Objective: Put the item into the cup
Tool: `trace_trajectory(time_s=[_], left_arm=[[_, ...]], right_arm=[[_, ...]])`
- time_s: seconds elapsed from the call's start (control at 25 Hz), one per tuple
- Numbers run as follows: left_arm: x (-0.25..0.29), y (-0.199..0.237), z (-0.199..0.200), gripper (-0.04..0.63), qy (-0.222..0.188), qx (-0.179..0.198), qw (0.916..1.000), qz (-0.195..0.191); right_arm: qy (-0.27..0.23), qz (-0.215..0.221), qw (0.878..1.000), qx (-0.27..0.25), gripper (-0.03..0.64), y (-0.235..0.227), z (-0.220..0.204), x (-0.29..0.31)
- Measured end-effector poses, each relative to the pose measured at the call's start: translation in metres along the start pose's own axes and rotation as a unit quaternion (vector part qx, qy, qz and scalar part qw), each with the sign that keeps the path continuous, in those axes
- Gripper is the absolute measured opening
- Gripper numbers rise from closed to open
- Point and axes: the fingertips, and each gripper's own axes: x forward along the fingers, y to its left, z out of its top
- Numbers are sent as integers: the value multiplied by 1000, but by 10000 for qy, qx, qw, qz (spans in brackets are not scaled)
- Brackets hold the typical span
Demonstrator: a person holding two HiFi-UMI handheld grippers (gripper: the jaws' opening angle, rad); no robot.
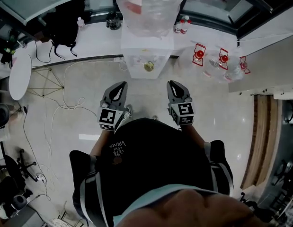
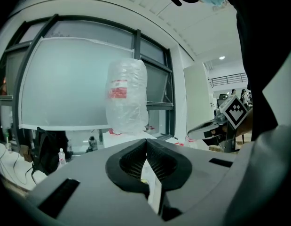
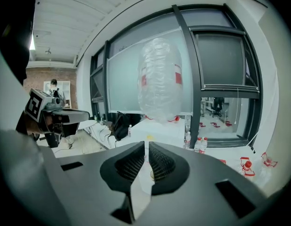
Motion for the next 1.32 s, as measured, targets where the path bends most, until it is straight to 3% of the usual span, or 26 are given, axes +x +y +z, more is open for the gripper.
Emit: trace_trajectory(time_s=[0.48, 1.32], left_arm=[[3, -4, 2, 20, -143, 121, 9998, -21], [10, -2, -6, 20, -72, -94, 9999, -91]], right_arm=[[-29, -65, 10000, 49, 49, -3, 3, 0], [-77, -20, 9999, 112, 49, 2, 3, 14]])
